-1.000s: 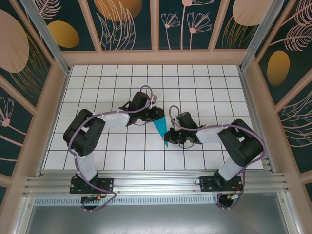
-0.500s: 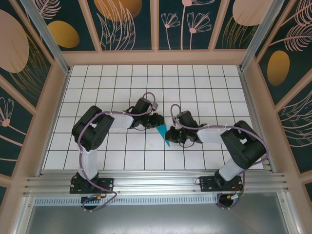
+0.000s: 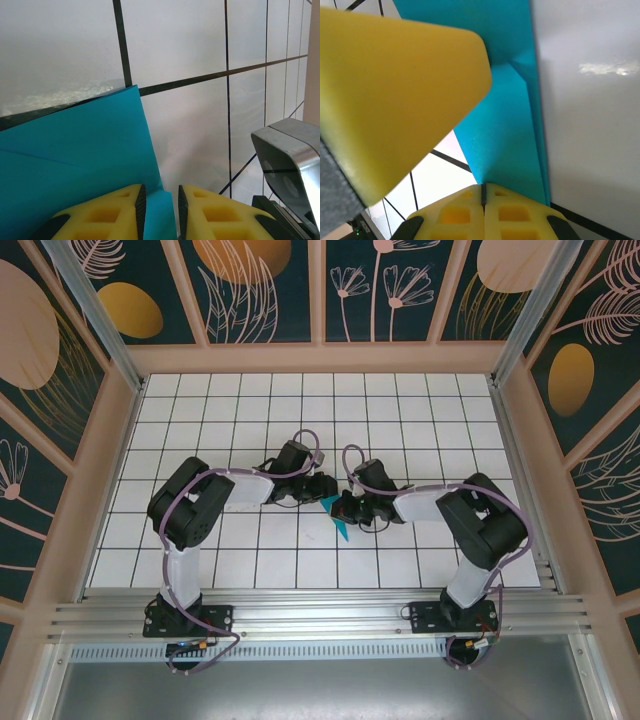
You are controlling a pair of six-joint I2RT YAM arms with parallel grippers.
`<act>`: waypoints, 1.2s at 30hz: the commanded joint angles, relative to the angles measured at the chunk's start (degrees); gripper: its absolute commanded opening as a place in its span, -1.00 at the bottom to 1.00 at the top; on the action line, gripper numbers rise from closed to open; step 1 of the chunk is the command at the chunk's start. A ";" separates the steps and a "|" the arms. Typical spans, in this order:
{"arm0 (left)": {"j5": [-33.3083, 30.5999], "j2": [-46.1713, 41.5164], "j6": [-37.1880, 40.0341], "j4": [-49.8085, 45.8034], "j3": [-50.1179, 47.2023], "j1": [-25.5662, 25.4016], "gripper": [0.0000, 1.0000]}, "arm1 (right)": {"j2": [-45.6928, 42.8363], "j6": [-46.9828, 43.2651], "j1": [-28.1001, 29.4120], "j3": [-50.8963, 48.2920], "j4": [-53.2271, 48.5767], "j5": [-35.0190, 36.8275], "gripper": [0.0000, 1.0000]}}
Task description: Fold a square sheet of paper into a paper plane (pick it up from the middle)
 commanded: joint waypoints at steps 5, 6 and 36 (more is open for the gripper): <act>-4.82 2.46 1.91 -3.82 -0.10 0.12 -0.43 | -0.35 0.11 0.02 -2.96 -2.81 0.51 -1.00; -5.05 2.48 1.99 -4.02 -0.01 0.12 -0.44 | -1.21 0.13 0.09 -3.16 -2.81 0.04 -1.00; -4.69 3.42 1.84 -4.69 1.03 0.13 -0.45 | -12.16 -0.08 0.72 -7.61 -1.88 -2.75 -1.00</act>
